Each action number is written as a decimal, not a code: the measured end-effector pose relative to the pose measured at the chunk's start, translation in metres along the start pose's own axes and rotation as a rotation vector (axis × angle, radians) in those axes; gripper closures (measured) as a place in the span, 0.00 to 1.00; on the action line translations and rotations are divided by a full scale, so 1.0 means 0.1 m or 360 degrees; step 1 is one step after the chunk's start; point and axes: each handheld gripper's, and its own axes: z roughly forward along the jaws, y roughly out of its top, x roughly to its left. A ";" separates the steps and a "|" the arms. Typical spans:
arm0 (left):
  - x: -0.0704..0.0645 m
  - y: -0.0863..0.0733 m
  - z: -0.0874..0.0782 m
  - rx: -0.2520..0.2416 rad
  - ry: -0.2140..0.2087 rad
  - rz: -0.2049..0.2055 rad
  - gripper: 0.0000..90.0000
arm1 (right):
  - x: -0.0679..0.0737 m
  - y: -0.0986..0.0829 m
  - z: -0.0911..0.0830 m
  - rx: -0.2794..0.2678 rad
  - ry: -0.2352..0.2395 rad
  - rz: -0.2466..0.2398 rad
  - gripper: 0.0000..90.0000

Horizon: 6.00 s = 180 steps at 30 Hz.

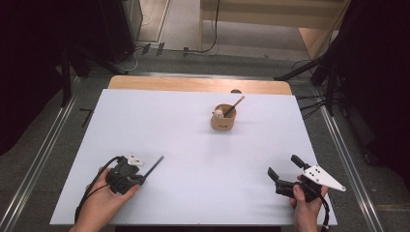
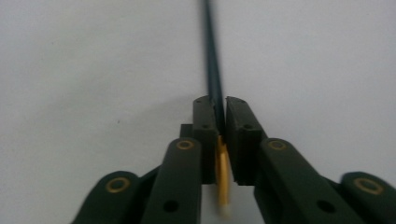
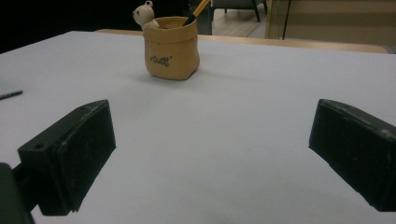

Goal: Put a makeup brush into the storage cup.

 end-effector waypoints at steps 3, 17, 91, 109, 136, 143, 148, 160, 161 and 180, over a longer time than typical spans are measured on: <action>0.03 -0.01 0.00 -0.0008 -0.0036 -0.0009 0.95 | 0.02 0.00 0.01 0.0005 0.0008 -0.0004 0.01; 0.09 -0.01 -0.09 -0.0301 -0.0240 -0.0057 0.95 | 0.13 0.06 0.06 -0.0011 0.0034 -0.0041 0.02; -0.44 0.59 0.00 -0.1118 -0.0626 0.0007 0.95 | 1.48 0.67 0.85 -0.0068 0.0435 0.0347 0.34; -0.66 0.61 0.03 -0.1161 -0.0647 0.0074 0.95 | 1.53 0.52 0.95 -0.0020 0.0601 0.0691 0.64; -0.75 0.62 0.08 -0.1183 -0.0684 0.0101 0.81 | 1.54 0.43 0.96 -0.0060 0.0659 0.0818 0.95; -0.65 0.59 0.01 -0.1196 -0.0642 0.0075 0.66 | 1.43 0.47 0.92 -0.0120 0.0558 0.0691 0.95; -0.56 0.58 -0.05 -0.1204 -0.0629 0.0044 0.63 | 1.45 0.50 0.89 -0.0136 0.0438 0.0467 0.95; -0.43 0.56 -0.18 -0.1195 -0.0611 0.0036 0.60 | 1.57 0.53 0.88 -0.0159 0.0241 0.0003 0.95; -0.42 0.56 -0.18 -0.1192 -0.0613 0.0030 0.60 | 1.57 0.53 0.88 -0.0156 0.0235 -0.0037 0.95; -0.37 0.60 -0.29 -0.1098 -0.0652 0.0002 0.62 | 1.68 0.52 0.95 -0.0025 0.0153 -0.0674 0.95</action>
